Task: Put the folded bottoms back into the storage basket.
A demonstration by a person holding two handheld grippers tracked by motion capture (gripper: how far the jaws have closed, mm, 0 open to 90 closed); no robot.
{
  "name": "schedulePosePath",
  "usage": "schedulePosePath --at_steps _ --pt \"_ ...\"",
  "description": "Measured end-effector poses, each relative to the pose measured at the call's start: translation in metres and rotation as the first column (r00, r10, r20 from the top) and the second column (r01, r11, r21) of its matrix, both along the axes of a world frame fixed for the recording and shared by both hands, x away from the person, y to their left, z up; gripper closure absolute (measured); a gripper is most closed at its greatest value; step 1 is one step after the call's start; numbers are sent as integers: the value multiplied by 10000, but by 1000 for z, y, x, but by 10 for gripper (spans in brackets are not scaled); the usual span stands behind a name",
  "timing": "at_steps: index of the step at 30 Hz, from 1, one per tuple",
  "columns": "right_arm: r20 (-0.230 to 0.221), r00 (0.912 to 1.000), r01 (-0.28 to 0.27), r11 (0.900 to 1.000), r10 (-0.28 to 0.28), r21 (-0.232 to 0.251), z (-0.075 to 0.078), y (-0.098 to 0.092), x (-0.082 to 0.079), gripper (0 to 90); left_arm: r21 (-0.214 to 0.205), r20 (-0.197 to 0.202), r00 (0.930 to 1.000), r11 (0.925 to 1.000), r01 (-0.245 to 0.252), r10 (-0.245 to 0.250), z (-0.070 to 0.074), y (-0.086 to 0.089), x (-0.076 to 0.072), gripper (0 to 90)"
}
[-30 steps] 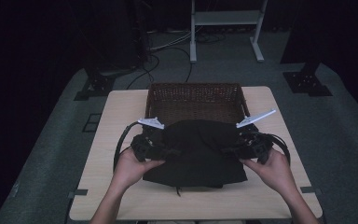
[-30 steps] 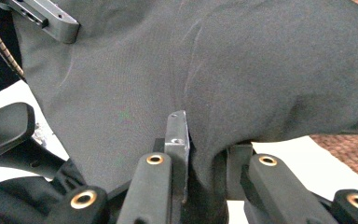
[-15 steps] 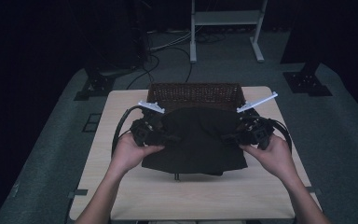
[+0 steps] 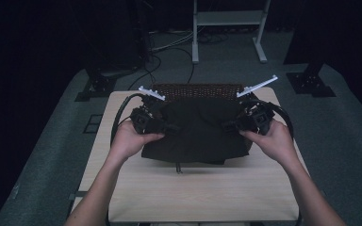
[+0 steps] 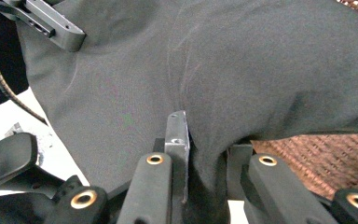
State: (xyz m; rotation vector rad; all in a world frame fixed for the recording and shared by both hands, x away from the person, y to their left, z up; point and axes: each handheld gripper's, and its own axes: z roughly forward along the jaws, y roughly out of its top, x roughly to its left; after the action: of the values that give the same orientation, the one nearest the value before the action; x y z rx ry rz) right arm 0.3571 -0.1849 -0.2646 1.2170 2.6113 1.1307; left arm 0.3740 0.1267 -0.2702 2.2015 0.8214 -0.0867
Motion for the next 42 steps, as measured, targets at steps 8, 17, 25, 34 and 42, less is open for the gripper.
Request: schedulePosePath --at_steps 8,17,25,34,42 --pt "150 9999 54 10000 -53 -44 15 3 13 761 -7 -100 9999 9999 -115 115 15 1 16 727" --pt "325 9994 97 9999 -95 -69 36 2 23 761 137 -120 9999 9999 -97 99 34 -2 29 729" --pt "328 9993 189 9998 -190 14 46 1 32 761 429 -108 9999 9990 -81 86 45 -4 40 729" --pt "388 9986 357 9994 -358 35 56 1 47 761 568 -38 9998 9982 -174 176 60 -8 58 730" --pt "386 9981 491 9988 -490 -1 69 -1 56 761 552 -96 9997 9982 -233 238 70 -11 72 730"
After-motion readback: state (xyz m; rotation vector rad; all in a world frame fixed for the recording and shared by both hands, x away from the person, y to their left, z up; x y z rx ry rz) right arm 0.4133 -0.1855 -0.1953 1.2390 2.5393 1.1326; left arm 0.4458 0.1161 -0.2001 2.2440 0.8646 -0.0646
